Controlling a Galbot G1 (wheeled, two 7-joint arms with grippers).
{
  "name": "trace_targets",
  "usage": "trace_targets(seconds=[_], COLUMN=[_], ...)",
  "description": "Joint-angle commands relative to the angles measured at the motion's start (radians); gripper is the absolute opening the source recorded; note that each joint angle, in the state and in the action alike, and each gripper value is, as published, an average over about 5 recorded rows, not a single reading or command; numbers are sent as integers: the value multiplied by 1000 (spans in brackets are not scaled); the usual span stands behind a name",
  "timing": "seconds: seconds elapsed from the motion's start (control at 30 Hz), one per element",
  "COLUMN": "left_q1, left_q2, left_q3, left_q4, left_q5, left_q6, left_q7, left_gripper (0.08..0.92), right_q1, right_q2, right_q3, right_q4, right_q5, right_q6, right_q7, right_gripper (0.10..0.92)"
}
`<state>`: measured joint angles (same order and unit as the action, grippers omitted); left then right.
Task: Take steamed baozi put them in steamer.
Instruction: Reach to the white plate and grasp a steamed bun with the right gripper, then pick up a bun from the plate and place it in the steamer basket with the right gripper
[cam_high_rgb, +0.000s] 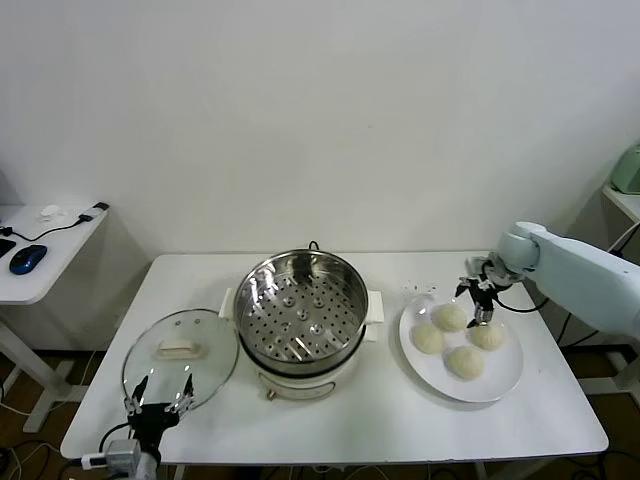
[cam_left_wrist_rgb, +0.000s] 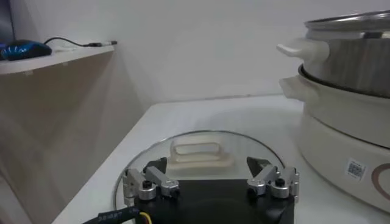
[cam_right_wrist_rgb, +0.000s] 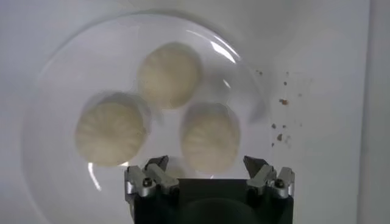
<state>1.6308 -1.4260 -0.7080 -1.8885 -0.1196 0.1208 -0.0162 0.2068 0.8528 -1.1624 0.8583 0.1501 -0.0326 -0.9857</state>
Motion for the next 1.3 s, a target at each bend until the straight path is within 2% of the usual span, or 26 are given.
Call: trace_targets(seconds=[0.03, 0.3, 0.53, 0.93, 1.1, 1.3], left_q1=[1, 2, 2, 9, 10, 13], left_q2=[0, -1, 0, -2, -7, -4], left_q3=[0, 0, 0, 13, 15, 15], left_q4=[3, 4, 7, 17, 13, 0], left_q5=[1, 1, 2, 16, 20, 21], left_q6=[-1, -1, 0, -9, -7, -4], left_q7=[0, 0, -1, -2, -2, -3], left_gripper=[823, 823, 823, 823, 823, 823], right_q1=[-48, -52, -44, -23, 109, 470], right_q2=[59, 81, 94, 92, 72, 87], right_q3=[54, 46, 26, 3, -110, -344], right_q4=[-84, -122, -136, -116, -45, 98], right_q5=[-15, -15, 5, 22, 66, 225], right_q6=[-1, -19, -30, -28, -11, 61], right_q7=[31, -4, -21, -40, -62, -109], right_gripper=[823, 819, 701, 639, 636, 639])
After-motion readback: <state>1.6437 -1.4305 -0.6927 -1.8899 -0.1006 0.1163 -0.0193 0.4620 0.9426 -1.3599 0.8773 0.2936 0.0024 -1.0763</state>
